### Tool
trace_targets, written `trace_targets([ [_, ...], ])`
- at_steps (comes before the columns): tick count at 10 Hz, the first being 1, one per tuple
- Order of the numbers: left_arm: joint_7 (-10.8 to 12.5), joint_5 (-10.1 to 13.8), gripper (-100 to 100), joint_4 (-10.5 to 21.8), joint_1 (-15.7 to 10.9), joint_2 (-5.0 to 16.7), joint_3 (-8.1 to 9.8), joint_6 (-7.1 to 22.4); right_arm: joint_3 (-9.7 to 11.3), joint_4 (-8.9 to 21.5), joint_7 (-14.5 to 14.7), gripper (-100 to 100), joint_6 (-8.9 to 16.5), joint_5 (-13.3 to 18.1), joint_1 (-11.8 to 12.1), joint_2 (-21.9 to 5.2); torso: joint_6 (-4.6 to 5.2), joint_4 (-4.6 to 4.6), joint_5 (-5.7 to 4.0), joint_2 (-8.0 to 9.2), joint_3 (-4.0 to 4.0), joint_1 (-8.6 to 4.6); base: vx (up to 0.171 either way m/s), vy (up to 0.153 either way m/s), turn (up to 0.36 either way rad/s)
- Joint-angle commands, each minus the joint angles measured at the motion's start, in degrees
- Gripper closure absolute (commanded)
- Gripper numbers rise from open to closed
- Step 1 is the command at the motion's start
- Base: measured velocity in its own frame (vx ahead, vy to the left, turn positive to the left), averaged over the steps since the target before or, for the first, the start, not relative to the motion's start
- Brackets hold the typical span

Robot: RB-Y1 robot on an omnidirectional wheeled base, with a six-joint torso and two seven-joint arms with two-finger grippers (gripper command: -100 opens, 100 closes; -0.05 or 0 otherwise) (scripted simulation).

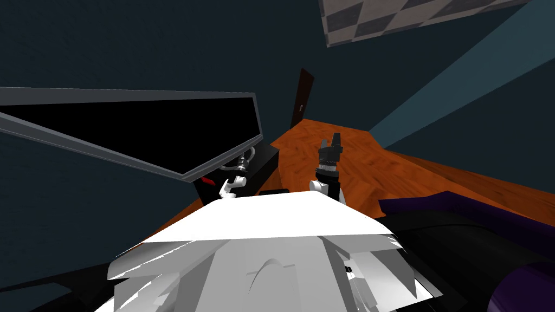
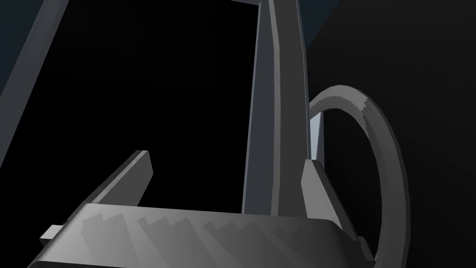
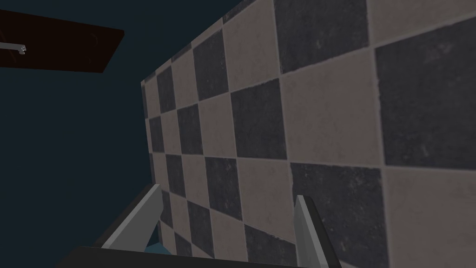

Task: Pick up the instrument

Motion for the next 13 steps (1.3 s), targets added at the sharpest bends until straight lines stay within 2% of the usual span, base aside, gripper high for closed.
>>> trace_targets([
  [1,0.5,0.8,-100,2.9,-1.4,0.2,0.57,2.9,0.0,0.0,0.0,0,0.0,0.0,0.0,0.0,0.0,0.0,0.0,0.0,0.0,0.0,0.013,0.016,-0.012],
  [2,0.5,0.8,-100,4.2,-1.4,0.2,0.57,3.0,0.0,0.0,0.0,0,0.0,0.0,0.0,0.0,0.0,0.0,0.01,0.0,0.0,0.02,0.011,0.013,-0.007],
  [3,0.7,1.2,-100,6.2,-2.5,0.4,1.0,4.8,0.0,0.0,0.0,0,0.0,0.0,0.0,0.0,-0.01,0.0,0.0,0.01,0.0,0.01,0.012,0.012,-0.003],
  [4,0.7,1.2,-100,7.1,-2.5,0.4,1.0,4.8,0.0,0.0,0.0,0,0.0,0.0,0.0,0.0,0.0,0.0,0.0,0.0,0.0,0.01,0.013,0.011,-0.006],
  [5,0.8,1.6,-100,8.9,-3.6,0.5,1.46,6.6,0.0,0.0,0.0,0,0.0,0.0,0.0,0.0,0.0,0.0,0.0,0.0,0.0,0.0,0.016,0.013,-0.005],
  [6,0.8,1.6,-100,9.9,-3.6,0.5,1.46,6.6,0.0,0.0,0.0,0,0.0,0.0,0.0,0.0,0.0,0.0,0.0,0.0,0.0,0.0,0.011,0.011,-0.005],
  [7,0.8,2.0,-100,11.8,-4.6,0.7,1.92,8.4,0.0,0.0,0.0,0,0.0,0.0,0.0,0.0,-0.01,0.0,0.0,0.01,0.01,0.0,0.015,0.016,-0.004],
  [8,0.8,2.0,-100,12.6,-4.6,0.7,1.92,8.4,0.0,0.0,0.0,0,0.0,0.0,0.0,0.0,0.0,0.0,0.0,0.0,0.0,0.02,0.013,0.015,-0.003],
  [10,0.7,2.5,-100,16.9,-6.6,0.9,2.88,12.1,0.0,0.0,0.0,0,0.0,0.0,0.0,0.0,0.0,0.0,0.0,-0.01,0.0,0.02,0.017,0.023,-0.006],
  [11,0.7,2.5,-100,17.7,-6.6,0.9,2.88,12.1,0.0,0.0,0.0,0,0.0,0.0,0.0,0.0,-0.01,0.0,0.01,-0.02,-0.01,0.06,0.017,0.022,-0.003],
  [13,0.4,2.8,-100,22.2,-8.3,1.1,3.84,15.4,0.0,0.0,0.0,0,0.0,0.0,0.0,0.0,-0.01,0.0,0.01,-0.02,-0.01,0.04,0.024,0.023,-0.001],
])
